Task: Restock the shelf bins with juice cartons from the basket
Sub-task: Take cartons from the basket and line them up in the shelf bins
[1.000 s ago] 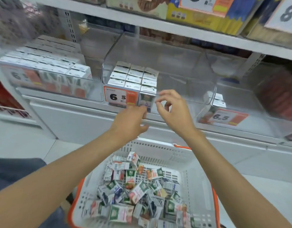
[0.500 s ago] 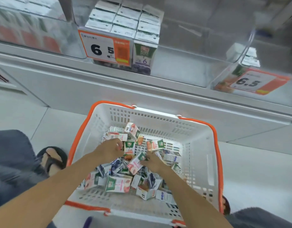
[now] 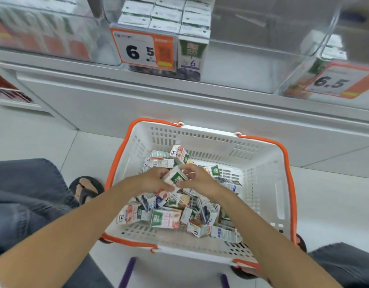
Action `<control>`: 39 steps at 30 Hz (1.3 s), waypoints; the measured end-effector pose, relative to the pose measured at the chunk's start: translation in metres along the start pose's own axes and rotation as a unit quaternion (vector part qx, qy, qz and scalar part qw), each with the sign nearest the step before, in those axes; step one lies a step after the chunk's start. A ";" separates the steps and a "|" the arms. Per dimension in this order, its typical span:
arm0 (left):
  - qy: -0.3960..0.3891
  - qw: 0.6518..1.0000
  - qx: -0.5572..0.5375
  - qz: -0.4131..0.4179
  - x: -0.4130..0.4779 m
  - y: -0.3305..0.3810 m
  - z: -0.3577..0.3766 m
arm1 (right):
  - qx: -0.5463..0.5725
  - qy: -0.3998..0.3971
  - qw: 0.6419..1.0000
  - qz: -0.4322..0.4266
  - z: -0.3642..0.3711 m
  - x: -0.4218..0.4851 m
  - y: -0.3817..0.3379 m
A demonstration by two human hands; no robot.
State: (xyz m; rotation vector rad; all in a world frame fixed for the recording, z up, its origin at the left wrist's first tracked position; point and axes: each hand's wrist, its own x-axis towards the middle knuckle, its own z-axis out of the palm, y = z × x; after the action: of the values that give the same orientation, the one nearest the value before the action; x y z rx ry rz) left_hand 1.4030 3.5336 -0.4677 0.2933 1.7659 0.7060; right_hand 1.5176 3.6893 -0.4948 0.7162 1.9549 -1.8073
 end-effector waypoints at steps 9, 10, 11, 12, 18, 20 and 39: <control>0.037 0.991 -0.129 0.022 -0.040 -0.021 -0.043 | -0.197 -0.147 0.964 0.103 0.075 0.011 0.047; 0.042 0.989 -0.137 0.022 -0.041 -0.022 -0.043 | -0.209 -0.148 0.960 0.111 0.081 0.013 0.052; 0.051 0.988 -0.143 0.021 -0.043 -0.023 -0.044 | -0.223 -0.141 0.958 0.108 0.085 0.014 0.056; 0.059 0.987 -0.149 0.020 -0.044 -0.022 -0.045 | -0.236 -0.127 0.958 0.099 0.087 0.013 0.058; 0.053 0.963 -0.263 0.040 -0.037 -0.008 -0.048 | -0.079 0.054 0.995 0.017 0.034 -0.008 0.011; 0.047 0.948 -0.308 0.060 -0.037 0.004 -0.048 | -0.028 0.126 0.991 -0.041 0.005 -0.020 -0.033; 0.187 0.908 -0.191 0.323 -0.192 0.090 -0.140 | -0.243 0.069 0.935 -0.249 0.039 -0.075 -0.325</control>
State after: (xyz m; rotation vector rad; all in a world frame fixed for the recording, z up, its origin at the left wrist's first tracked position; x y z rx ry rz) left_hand 1.3185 3.4594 -0.2402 0.5072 1.8335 1.6560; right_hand 1.3798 3.6288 -0.1945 0.1942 2.7198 -1.4227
